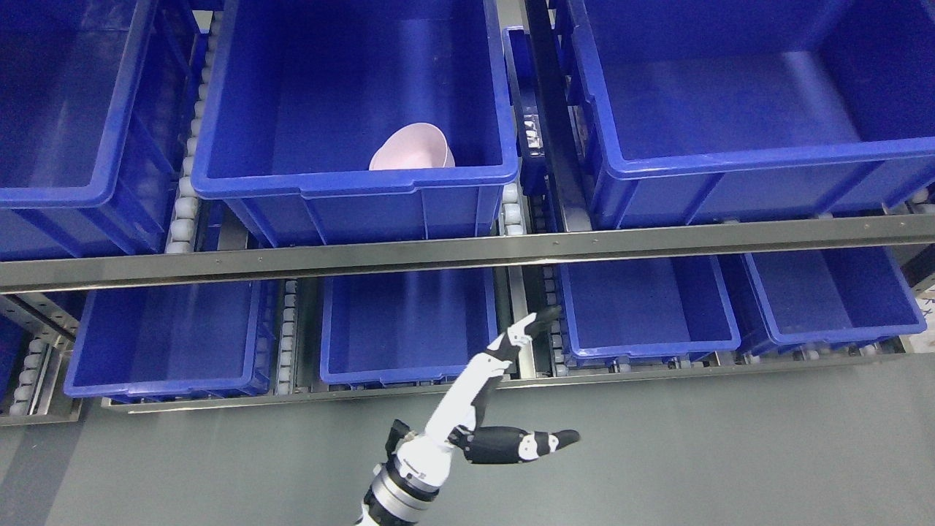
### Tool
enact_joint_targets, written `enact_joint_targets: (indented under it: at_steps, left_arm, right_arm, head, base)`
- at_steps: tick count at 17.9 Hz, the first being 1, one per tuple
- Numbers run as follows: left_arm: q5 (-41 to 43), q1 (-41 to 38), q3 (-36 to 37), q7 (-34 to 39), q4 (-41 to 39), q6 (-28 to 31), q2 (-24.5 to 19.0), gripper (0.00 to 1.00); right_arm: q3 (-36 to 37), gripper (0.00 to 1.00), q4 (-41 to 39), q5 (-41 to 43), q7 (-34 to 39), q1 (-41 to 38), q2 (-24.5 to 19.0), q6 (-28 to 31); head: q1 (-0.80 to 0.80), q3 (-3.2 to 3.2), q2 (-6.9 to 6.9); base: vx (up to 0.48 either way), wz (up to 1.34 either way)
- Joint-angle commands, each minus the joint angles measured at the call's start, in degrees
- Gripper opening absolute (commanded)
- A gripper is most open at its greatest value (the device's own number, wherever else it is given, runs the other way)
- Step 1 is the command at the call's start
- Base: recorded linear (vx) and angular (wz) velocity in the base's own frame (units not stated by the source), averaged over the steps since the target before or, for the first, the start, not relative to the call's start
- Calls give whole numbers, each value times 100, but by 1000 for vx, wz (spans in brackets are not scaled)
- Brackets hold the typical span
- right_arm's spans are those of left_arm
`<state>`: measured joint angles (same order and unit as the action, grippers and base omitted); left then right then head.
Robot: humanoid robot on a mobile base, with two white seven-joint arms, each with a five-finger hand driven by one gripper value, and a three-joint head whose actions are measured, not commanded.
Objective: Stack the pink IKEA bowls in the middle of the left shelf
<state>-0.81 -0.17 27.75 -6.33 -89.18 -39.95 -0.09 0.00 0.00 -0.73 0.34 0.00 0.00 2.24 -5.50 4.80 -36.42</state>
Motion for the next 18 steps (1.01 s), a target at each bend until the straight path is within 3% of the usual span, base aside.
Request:
enact_joint_targets:
  at_steps: [1, 7, 18]
  left_arm:
    - [-655, -423, -2711, 9, -126, 468, -91, 100]
    - [-763, -142, -3732, -17, -196, 646, -131, 100]
    - [-763, 61, -4006, -26, -179, 1156, -281, 100]
  right_arm:
    - [61, 100, -193, 73, 2, -167, 100, -22]
    - [70, 100, -193, 73, 2, -167, 100, -30]
    - [61, 100, -193, 73, 2, -167, 100, -22]
  head:
    - [0, 0, 0]
    - [0, 0, 0]
    - [0, 0, 0]
  base:
    - [0, 0]
    - [0, 0]
    - [0, 0]
